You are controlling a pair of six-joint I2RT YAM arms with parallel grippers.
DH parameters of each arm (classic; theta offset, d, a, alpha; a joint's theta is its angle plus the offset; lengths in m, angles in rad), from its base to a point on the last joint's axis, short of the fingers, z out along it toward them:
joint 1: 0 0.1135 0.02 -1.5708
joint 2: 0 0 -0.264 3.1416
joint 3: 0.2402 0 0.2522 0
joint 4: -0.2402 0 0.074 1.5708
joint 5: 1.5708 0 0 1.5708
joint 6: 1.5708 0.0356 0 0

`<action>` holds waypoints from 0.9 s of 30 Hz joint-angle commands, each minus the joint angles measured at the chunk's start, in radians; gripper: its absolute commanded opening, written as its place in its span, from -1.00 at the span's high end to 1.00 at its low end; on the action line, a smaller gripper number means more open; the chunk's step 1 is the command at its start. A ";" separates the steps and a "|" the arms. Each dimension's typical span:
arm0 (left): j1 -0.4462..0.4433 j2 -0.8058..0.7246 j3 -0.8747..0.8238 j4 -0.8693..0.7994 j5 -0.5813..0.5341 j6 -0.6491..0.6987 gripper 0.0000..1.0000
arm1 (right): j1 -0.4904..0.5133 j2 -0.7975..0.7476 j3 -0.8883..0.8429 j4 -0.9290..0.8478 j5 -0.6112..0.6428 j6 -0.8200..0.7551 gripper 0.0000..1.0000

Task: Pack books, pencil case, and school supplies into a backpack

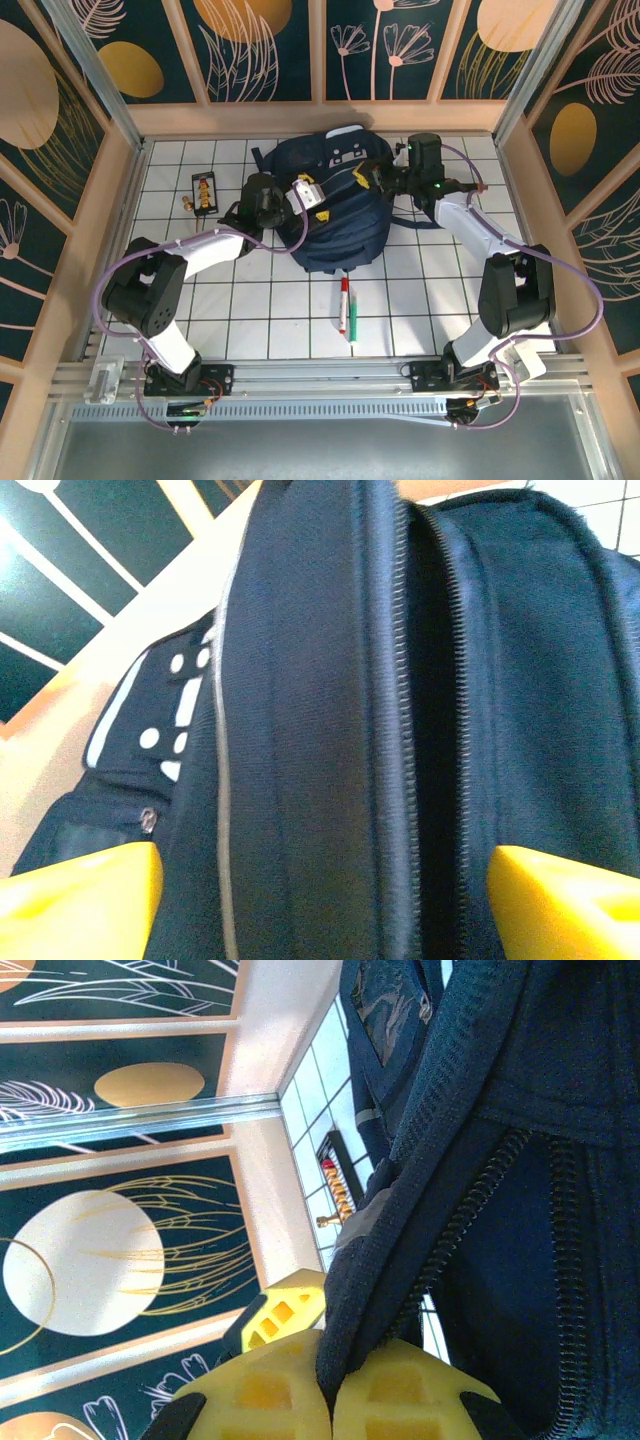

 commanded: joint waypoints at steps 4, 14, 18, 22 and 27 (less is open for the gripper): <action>0.002 0.012 0.064 0.005 -0.006 -0.025 -0.44 | 0.021 -0.023 0.010 0.065 -0.040 -0.013 1.00; 0.001 0.011 0.049 -0.014 -0.116 -0.003 0.31 | 0.020 -0.043 -0.040 0.072 -0.029 -0.007 1.00; 0.004 0.011 0.000 0.038 -0.158 0.010 0.36 | 0.021 -0.034 -0.039 0.099 -0.035 0.014 1.00; 0.005 0.057 -0.023 0.059 -0.195 -0.011 0.43 | 0.032 -0.021 -0.023 0.117 -0.040 0.028 1.00; 0.007 0.062 -0.046 0.093 -0.206 -0.044 0.61 | 0.042 -0.014 -0.013 0.135 -0.032 0.048 1.00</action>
